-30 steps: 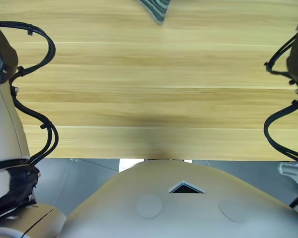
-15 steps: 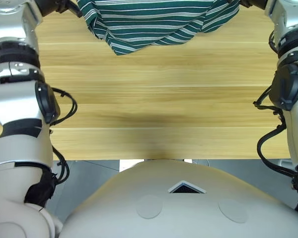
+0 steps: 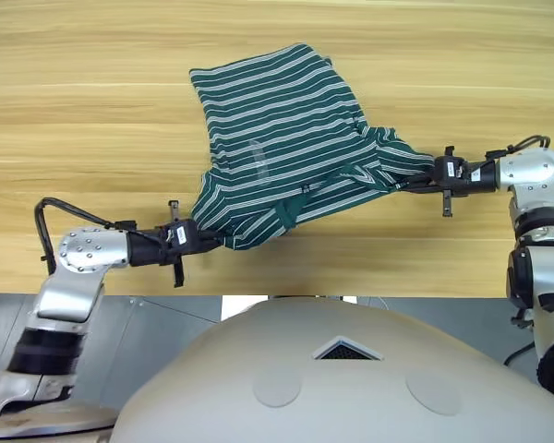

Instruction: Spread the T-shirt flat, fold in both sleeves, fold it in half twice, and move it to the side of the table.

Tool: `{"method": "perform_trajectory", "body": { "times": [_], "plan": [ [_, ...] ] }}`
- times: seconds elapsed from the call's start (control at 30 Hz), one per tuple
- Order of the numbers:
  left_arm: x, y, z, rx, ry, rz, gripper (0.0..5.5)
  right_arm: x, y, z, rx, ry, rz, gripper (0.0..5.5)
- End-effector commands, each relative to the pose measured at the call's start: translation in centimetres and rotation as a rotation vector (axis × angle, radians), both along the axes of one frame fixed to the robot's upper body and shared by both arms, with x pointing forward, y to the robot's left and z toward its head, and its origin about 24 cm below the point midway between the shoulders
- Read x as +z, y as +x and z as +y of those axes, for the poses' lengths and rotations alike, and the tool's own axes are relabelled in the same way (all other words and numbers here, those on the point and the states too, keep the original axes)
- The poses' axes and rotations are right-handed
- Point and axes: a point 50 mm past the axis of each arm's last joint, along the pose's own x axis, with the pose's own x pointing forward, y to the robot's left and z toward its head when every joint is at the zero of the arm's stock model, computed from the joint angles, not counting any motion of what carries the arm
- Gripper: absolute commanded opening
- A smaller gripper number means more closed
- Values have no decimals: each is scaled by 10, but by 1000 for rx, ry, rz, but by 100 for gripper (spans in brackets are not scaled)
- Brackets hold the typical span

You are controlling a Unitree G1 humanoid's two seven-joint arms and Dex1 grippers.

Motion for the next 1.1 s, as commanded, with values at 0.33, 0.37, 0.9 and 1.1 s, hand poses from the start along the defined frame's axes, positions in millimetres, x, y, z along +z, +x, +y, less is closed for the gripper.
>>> {"method": "perform_trajectory", "body": {
  "times": [0.33,0.37,0.9,1.1],
  "plan": [
    [0,-2,-24,-64,108,-164,162,7,-33,-23,-5,63,114,229],
    [0,-6,-27,-80,102,-156,177,10,-32,-22,-5,80,102,247],
    [56,176,-17,347,-172,-479,275,66,82,37,-182,231,-192,284],
    [-11,202,-44,477,-43,-385,275,36,77,93,43,139,-210,284]
  ]
}}
